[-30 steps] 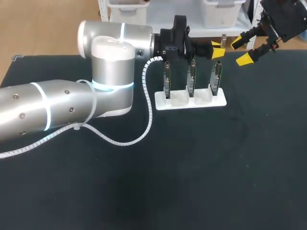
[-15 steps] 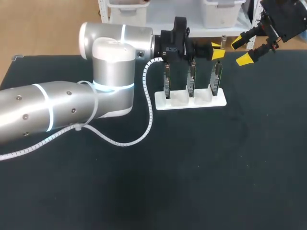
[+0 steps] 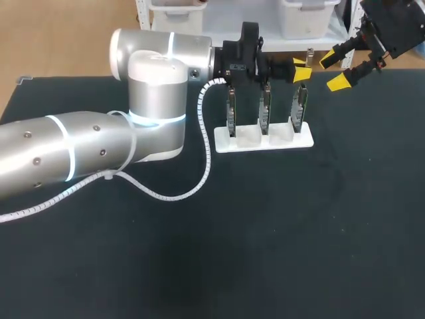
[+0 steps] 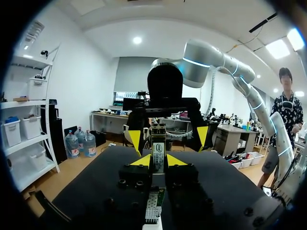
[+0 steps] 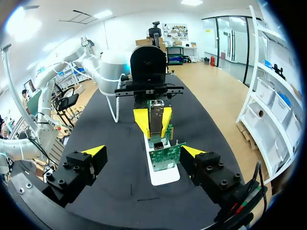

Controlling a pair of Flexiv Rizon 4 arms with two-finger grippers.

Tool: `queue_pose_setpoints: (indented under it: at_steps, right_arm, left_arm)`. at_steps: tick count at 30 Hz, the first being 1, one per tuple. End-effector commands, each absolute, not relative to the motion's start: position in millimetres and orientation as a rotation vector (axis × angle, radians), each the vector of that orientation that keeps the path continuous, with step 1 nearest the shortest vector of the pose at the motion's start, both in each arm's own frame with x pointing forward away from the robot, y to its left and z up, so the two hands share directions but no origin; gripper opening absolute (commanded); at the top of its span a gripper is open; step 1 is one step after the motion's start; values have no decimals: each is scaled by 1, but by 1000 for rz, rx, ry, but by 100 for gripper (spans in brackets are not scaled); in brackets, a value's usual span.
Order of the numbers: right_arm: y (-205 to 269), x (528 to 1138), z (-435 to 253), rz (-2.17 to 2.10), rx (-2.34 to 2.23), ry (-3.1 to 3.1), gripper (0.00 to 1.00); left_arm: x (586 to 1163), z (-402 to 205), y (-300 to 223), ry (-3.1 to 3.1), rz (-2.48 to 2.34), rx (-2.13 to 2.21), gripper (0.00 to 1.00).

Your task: Pick up the optical module with the left hand, and insert it into the network port with the right hand.

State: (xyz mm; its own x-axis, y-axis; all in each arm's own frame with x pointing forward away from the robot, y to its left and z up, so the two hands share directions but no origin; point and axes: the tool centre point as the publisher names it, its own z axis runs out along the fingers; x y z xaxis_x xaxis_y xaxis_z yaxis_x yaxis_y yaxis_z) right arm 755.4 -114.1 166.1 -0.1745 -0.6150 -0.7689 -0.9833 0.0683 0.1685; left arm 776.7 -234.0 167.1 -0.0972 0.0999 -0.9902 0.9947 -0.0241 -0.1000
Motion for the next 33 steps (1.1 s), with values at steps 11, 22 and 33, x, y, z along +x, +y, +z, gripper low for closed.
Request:
queue_pose_setpoints:
  at_steps: [11,22,33]
  right_arm:
    - [-114,754,166,942,-1583,1844,100]
    - [-114,754,166,942,-1583,1844,100]
    - [-110,766,174,901,-1608,1816,100]
  left_arm:
    - [777,169,-235,1351,-1254,1261,0]
    - [777,169,-235,1351,-1254,1261,0]
    - [777,169,-235,1351,-1254,1261,0]
